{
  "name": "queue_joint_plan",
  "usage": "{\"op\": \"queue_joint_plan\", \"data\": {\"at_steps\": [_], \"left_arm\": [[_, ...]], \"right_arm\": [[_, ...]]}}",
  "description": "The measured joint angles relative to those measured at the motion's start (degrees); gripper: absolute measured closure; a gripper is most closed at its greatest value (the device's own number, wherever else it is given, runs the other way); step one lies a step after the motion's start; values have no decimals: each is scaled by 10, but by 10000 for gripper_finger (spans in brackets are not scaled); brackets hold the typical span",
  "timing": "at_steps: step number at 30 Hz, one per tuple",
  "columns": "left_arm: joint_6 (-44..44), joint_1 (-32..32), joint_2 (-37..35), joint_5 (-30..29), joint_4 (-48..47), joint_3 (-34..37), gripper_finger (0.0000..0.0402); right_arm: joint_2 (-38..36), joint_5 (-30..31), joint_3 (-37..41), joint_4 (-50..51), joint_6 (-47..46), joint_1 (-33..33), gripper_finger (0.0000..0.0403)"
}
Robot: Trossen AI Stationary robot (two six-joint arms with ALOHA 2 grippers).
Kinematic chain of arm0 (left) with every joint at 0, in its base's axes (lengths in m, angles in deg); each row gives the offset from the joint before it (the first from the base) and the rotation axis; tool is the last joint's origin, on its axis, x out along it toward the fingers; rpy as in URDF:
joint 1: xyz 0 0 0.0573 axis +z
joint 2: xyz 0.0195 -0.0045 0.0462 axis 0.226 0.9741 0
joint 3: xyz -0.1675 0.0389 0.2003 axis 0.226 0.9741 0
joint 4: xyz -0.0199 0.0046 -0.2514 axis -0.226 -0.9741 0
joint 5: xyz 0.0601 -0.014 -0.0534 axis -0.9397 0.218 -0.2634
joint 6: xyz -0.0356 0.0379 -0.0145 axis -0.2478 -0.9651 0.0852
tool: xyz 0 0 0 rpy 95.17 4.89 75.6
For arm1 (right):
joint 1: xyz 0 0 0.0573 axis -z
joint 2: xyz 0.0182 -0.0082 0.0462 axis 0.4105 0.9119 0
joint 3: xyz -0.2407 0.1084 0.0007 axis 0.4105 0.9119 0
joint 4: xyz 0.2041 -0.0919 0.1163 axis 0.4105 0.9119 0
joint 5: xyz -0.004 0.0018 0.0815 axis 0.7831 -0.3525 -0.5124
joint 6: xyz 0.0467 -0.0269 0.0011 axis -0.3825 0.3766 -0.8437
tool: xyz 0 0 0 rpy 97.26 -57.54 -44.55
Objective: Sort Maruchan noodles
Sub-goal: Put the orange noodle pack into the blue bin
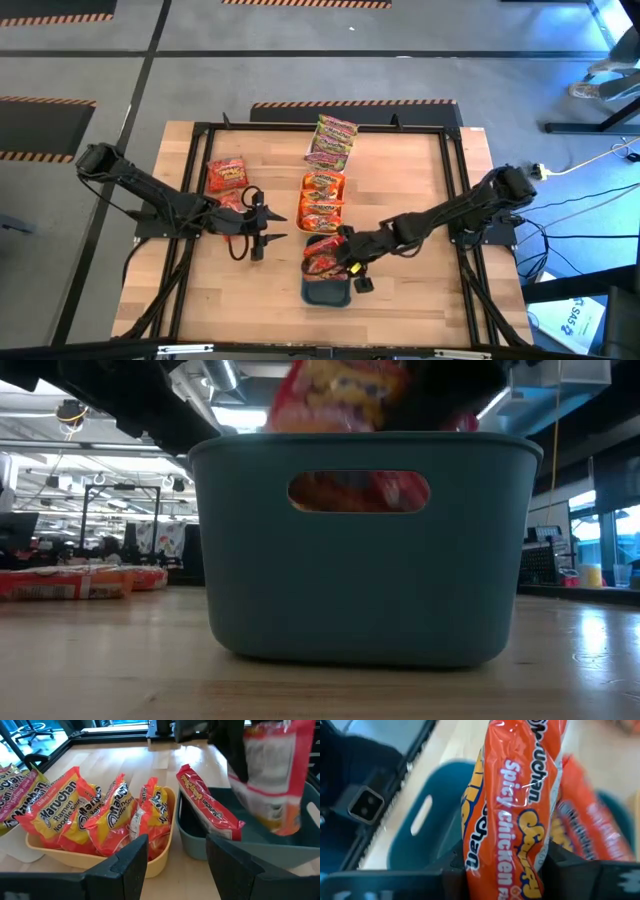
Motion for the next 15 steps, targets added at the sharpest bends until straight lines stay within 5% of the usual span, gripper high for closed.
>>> {"op": "queue_joint_plan", "data": {"at_steps": [15], "left_arm": [[0, 11, 0, 0, 1, 0, 209]], "right_arm": [[51, 45, 1, 44, -25, 4, 290]]}}
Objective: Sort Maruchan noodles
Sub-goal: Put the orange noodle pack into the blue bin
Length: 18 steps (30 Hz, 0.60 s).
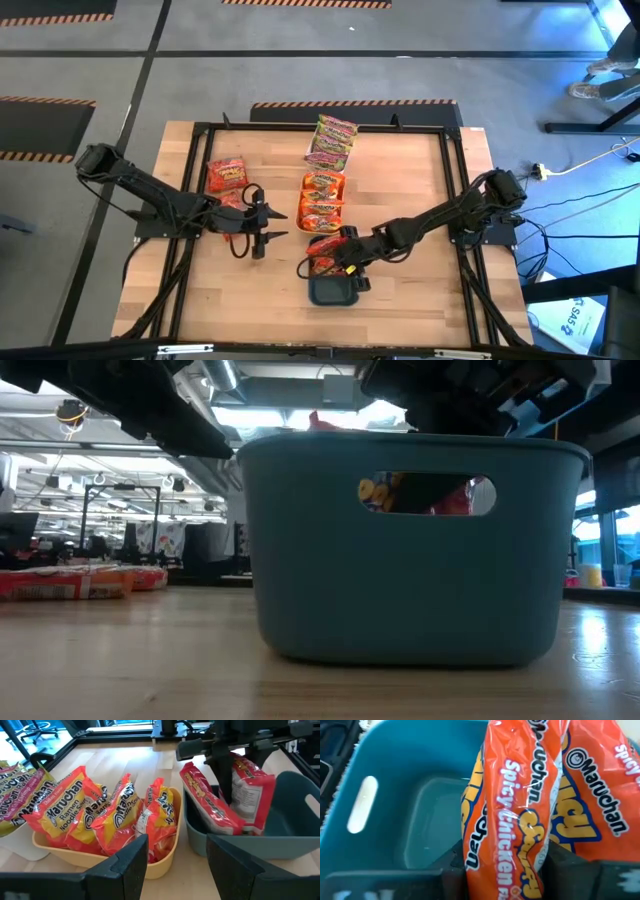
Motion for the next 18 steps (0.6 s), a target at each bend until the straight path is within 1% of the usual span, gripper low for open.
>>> {"op": "queue_joint_plan", "data": {"at_steps": [4, 6, 13, 16, 18], "left_arm": [[0, 0, 0, 0, 0, 0, 209], [0, 0, 0, 0, 2, 0, 209], [3, 0, 0, -1, 3, 0, 209], [4, 0, 0, -3, 3, 0, 209], [5, 0, 0, -8, 3, 0, 209]], "right_arm": [[0, 9, 0, 3, -3, 0, 280], [0, 11, 0, 4, -11, 0, 262], [0, 28, 0, 6, -42, 2, 174], [0, 36, 0, 6, -46, 4, 153], [0, 40, 0, 5, -48, 4, 147]]}}
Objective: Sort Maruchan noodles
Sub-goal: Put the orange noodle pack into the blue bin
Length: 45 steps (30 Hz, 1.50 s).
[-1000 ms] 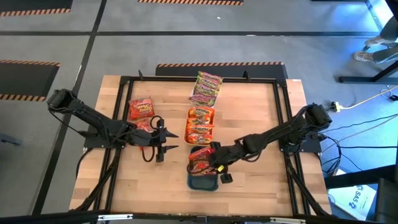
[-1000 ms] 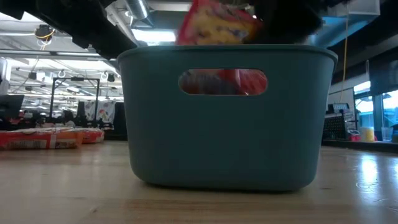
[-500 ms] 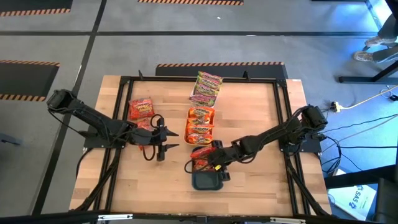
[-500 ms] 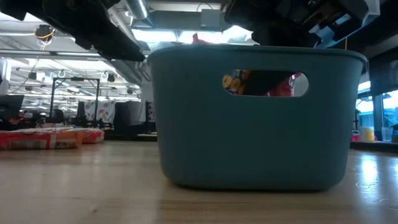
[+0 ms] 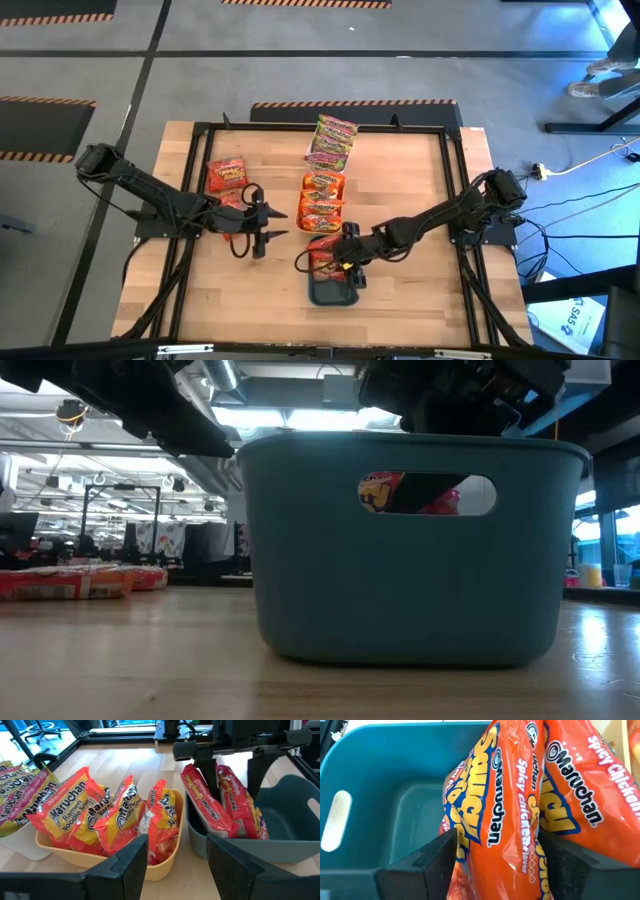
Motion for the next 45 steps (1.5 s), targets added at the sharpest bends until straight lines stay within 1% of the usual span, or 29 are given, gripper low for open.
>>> {"op": "queue_joint_plan", "data": {"at_steps": [4, 7, 11, 13, 15, 19, 23, 27, 30, 31, 34, 39, 42, 45], "left_arm": [[1, 0, 0, -6, 0, 0, 209], [1, 2, 0, -5, 0, 0, 206], [22, 12, -8, 30, -36, -11, 185], [49, 15, -14, 40, -91, -29, 172], [92, 24, -20, 42, -174, -51, 163], [220, 40, -24, 40, -356, -96, 159], [352, 49, -24, 50, -520, -130, 162], [492, 55, -24, 71, -635, -144, 163], [577, 55, -24, 74, -711, -144, 163], [591, 55, -24, 71, -725, -141, 163], [631, 56, -23, 73, -727, -124, 163], [665, 77, -22, 124, -715, -88, 163], [675, 86, -22, 117, -677, -65, 163], [685, 106, -22, 107, -664, -49, 163]], "right_arm": [[-15, 6, -5, 7, 2, -1, 146], [-29, 6, -29, 40, 10, -1, 152], [-53, 7, -59, 93, 24, -1, 160], [-63, 7, -59, 101, 29, -1, 162], [-68, 8, -59, 107, 36, -1, 164], [-68, 10, -59, 119, 54, -1, 171], [-75, 11, -59, 138, 82, 14, 179], [-84, 11, -59, 132, 105, 37, 186], [-85, 11, -59, 129, 117, 50, 187], [-85, 10, -59, 129, 122, 53, 187], [-86, 10, -59, 129, 132, 62, 188], [-86, -12, -59, 141, 142, 72, 188], [-86, -10, -59, 148, 155, 71, 188], [-86, -10, -59, 147, 163, 70, 188]]}}
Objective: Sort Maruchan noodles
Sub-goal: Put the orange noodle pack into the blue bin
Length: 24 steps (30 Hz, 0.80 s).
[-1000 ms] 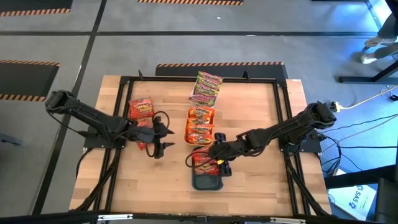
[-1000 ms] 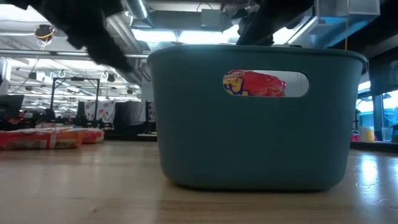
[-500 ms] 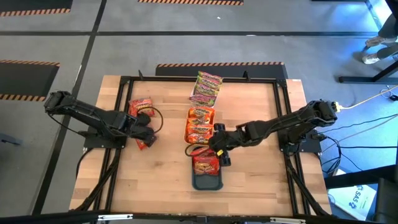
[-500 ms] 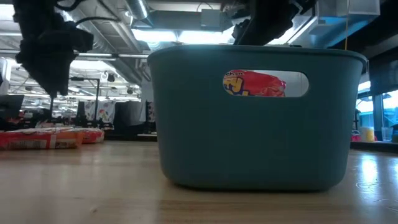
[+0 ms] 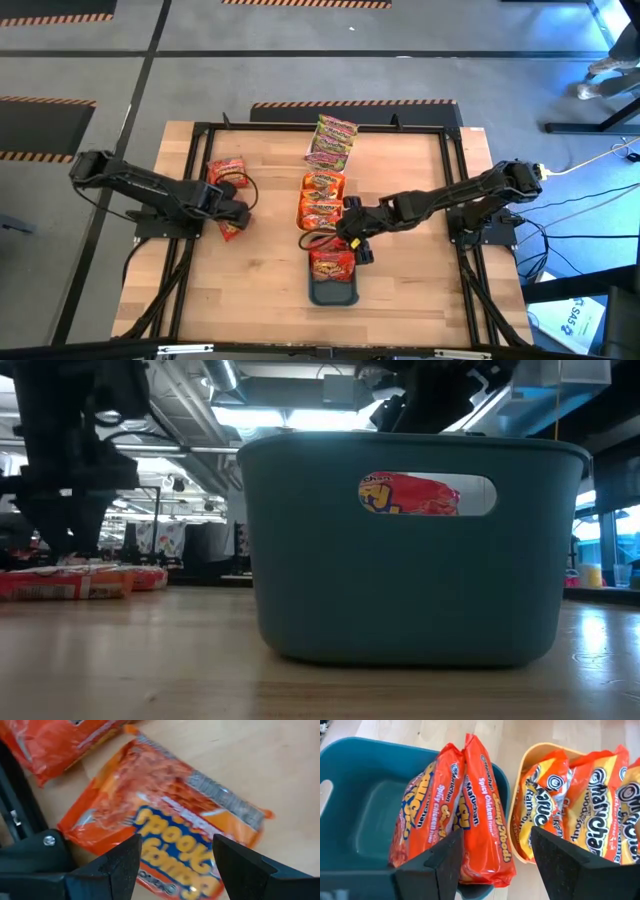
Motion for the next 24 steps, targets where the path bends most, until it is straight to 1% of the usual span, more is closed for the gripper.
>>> {"op": "queue_joint_plan", "data": {"at_steps": [2, 4, 7, 10, 13, 15, 17, 21, 24], "left_arm": [[-2, 11, 4, 0, 4, 8, 163], [-35, 16, 4, 1, 21, 12, 163], [-129, 17, 7, 19, 75, 13, 163], [-242, 8, 10, 46, 130, 13, 163], [-326, -7, 25, 77, 149, 13, 163], [-355, -18, 40, 85, 150, 13, 163], [-356, -24, 53, 89, 140, 13, 163], [-310, -26, 55, 81, 114, -17, 163], [-250, -27, 40, 24, 35, -54, 163]], "right_arm": [[0, 0, 0, -1, 6, 0, 188], [0, 0, 0, -1, 8, 0, 188], [0, -2, 0, 2, 7, 0, 188], [0, -28, 0, 4, -1, 0, 188], [0, -55, 0, 3, -8, 0, 188], [0, -63, 0, 3, -9, 0, 188], [0, -65, 0, 0, -16, -1, 188], [0, -64, 0, -7, -21, 0, 188], [0, -60, 0, -19, -21, 0, 188]]}}
